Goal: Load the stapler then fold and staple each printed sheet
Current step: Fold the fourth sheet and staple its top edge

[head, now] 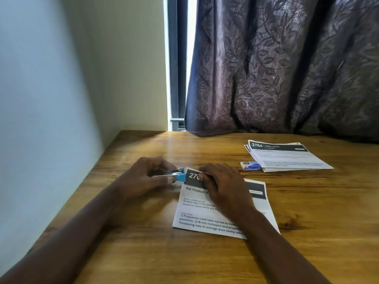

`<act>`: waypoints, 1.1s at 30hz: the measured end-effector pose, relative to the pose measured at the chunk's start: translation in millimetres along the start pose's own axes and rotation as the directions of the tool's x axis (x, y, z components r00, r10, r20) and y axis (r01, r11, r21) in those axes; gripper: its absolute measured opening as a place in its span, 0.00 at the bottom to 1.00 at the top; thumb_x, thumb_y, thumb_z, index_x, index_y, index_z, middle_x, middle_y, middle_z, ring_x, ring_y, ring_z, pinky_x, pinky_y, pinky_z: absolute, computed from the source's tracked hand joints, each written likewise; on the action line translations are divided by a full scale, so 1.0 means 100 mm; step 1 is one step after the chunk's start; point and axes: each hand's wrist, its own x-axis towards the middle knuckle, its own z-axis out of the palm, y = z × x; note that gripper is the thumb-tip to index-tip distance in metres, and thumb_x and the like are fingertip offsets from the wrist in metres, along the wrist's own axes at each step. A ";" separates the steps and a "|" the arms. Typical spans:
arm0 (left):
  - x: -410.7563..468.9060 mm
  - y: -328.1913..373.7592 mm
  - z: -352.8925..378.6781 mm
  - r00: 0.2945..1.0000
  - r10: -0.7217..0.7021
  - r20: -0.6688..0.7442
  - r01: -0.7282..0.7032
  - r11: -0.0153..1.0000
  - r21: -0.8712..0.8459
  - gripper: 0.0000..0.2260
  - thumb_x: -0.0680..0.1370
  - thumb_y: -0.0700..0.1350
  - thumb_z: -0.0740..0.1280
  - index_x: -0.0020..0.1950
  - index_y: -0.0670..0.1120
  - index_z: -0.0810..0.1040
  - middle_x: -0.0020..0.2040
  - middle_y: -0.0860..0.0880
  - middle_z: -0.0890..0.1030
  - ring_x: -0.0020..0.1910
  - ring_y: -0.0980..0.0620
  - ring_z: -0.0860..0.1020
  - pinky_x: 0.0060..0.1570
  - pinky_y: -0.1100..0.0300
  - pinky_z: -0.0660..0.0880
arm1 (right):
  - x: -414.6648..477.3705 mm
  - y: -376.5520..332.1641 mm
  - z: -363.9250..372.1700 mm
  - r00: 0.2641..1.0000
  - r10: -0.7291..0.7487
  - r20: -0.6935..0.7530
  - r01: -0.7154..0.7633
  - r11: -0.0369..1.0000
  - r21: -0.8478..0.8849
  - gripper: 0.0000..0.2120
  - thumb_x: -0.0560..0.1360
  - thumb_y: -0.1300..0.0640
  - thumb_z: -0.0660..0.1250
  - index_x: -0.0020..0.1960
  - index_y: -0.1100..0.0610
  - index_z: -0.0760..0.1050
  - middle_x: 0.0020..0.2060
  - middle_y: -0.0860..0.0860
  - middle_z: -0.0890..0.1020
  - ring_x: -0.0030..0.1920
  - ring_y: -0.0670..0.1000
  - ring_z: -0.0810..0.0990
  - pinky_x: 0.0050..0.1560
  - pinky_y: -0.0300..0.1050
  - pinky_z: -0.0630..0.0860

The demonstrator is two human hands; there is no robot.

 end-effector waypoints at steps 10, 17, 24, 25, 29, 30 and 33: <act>-0.01 0.06 -0.03 0.998 -0.009 0.067 0.008 1.000 0.015 0.12 0.75 0.44 0.76 0.59 0.47 0.85 0.55 0.53 0.87 0.55 0.51 0.84 0.51 0.60 0.80 | -0.02 0.00 0.03 0.989 -0.108 -0.101 0.095 0.988 -0.122 0.11 0.82 0.49 0.60 0.57 0.50 0.79 0.49 0.47 0.84 0.49 0.50 0.79 0.52 0.50 0.74; 0.01 0.09 -0.01 0.994 -0.012 0.111 0.012 1.000 0.000 0.12 0.76 0.44 0.74 0.59 0.45 0.85 0.55 0.53 0.87 0.55 0.51 0.85 0.52 0.56 0.81 | -0.02 0.00 0.04 0.985 -0.136 -0.109 0.120 0.983 -0.138 0.10 0.81 0.51 0.62 0.57 0.51 0.79 0.49 0.48 0.84 0.49 0.51 0.79 0.52 0.51 0.76; 0.05 0.10 0.02 0.995 -0.006 0.104 0.003 0.999 0.033 0.15 0.73 0.52 0.75 0.58 0.50 0.85 0.54 0.58 0.86 0.56 0.55 0.83 0.50 0.60 0.80 | -0.01 -0.01 0.04 0.985 -0.145 -0.094 0.130 0.980 -0.149 0.09 0.81 0.51 0.63 0.58 0.51 0.79 0.49 0.48 0.84 0.49 0.51 0.79 0.52 0.52 0.76; 0.06 0.10 0.02 0.995 -0.006 0.101 0.002 0.999 0.043 0.16 0.73 0.53 0.74 0.58 0.50 0.85 0.53 0.59 0.86 0.56 0.55 0.83 0.50 0.60 0.80 | -0.01 -0.01 0.04 0.986 -0.142 -0.088 0.128 0.981 -0.146 0.09 0.81 0.51 0.63 0.58 0.51 0.79 0.49 0.48 0.84 0.49 0.51 0.79 0.52 0.51 0.76; 0.08 0.08 0.01 0.996 0.020 0.092 -0.026 0.997 0.070 0.13 0.77 0.44 0.75 0.57 0.38 0.84 0.52 0.59 0.87 0.54 0.55 0.84 0.49 0.60 0.81 | -0.01 -0.02 0.04 0.991 -0.118 -0.066 0.110 0.986 -0.125 0.12 0.82 0.49 0.60 0.58 0.50 0.79 0.49 0.48 0.83 0.49 0.49 0.78 0.52 0.49 0.75; 0.08 0.08 0.02 0.996 0.025 0.089 -0.032 0.996 0.078 0.12 0.77 0.42 0.74 0.56 0.37 0.83 0.52 0.59 0.87 0.54 0.55 0.84 0.49 0.59 0.82 | -0.01 -0.02 0.04 0.992 -0.114 -0.057 0.107 0.987 -0.120 0.13 0.82 0.48 0.58 0.58 0.50 0.79 0.49 0.48 0.83 0.49 0.49 0.77 0.52 0.48 0.75; 0.09 0.08 0.05 0.997 0.025 0.076 -0.034 0.994 0.108 0.09 0.77 0.43 0.74 0.56 0.41 0.85 0.51 0.58 0.87 0.54 0.53 0.84 0.50 0.56 0.82 | -0.01 -0.03 0.04 0.993 -0.110 -0.041 0.105 0.989 -0.109 0.16 0.82 0.46 0.55 0.58 0.50 0.79 0.49 0.48 0.83 0.49 0.49 0.77 0.52 0.48 0.74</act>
